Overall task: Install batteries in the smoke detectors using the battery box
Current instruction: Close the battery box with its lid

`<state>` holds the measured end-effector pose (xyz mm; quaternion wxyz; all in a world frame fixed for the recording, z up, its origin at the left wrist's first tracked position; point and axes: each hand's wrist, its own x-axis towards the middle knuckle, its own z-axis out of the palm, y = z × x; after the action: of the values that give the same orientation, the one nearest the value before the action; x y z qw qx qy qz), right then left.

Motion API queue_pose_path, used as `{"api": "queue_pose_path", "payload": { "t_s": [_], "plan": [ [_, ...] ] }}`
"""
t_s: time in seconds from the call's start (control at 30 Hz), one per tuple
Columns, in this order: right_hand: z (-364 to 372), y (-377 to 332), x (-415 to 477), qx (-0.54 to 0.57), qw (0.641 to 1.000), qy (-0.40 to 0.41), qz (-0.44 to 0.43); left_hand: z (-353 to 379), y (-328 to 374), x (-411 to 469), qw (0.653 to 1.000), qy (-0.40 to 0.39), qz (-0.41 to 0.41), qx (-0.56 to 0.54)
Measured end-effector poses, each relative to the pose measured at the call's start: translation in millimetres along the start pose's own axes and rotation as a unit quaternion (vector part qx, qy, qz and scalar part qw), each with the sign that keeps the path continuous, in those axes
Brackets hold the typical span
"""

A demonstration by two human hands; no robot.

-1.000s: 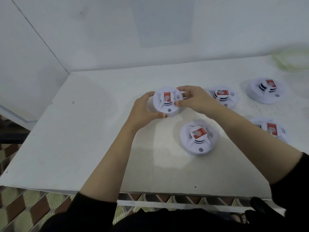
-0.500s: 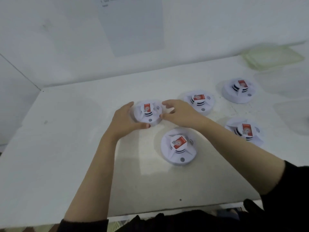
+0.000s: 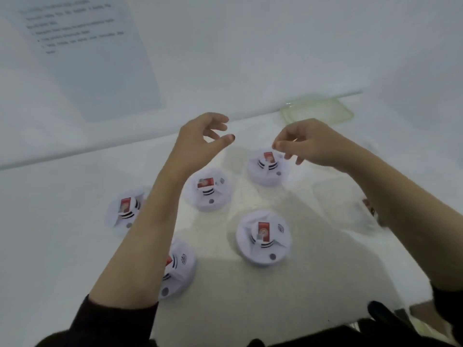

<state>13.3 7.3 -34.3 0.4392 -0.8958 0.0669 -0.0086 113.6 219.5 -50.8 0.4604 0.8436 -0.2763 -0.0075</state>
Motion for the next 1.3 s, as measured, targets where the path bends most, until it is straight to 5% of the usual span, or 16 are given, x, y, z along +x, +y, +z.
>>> {"api": "queue_pose_path", "payload": {
  "t_s": [0.17, 0.3, 0.47, 0.8, 0.97, 1.1, 1.3],
  "plan": [
    [-80, 76, 33, -0.155, 0.985, 0.077, 0.027, 76, 24, 56, 0.998, -0.057, 0.015, 0.017],
    [-128, 126, 57, -0.253, 0.963, 0.038, 0.085, 127, 31, 90, 0.989, -0.122, 0.017, 0.080],
    [-154, 154, 82, -0.246, 0.960, -0.038, 0.125, 166, 25, 118, 0.964, -0.179, -0.007, 0.196],
    [-157, 172, 108, -0.268, 0.959, -0.019, 0.094, 188, 16, 139, 0.936, -0.146, -0.025, 0.318],
    [-176, 181, 110, -0.230, 0.967, -0.040, 0.098, 196, 17, 141, 0.953, -0.077, -0.039, 0.290],
    [-176, 188, 109, -0.245, 0.968, -0.026, 0.048, 203, 18, 136, 0.960, -0.056, 0.006, 0.273],
    [-184, 196, 110, -0.124, 0.991, 0.028, -0.032, 189, 23, 137, 0.980, 0.016, 0.076, 0.180]
  ]
}}
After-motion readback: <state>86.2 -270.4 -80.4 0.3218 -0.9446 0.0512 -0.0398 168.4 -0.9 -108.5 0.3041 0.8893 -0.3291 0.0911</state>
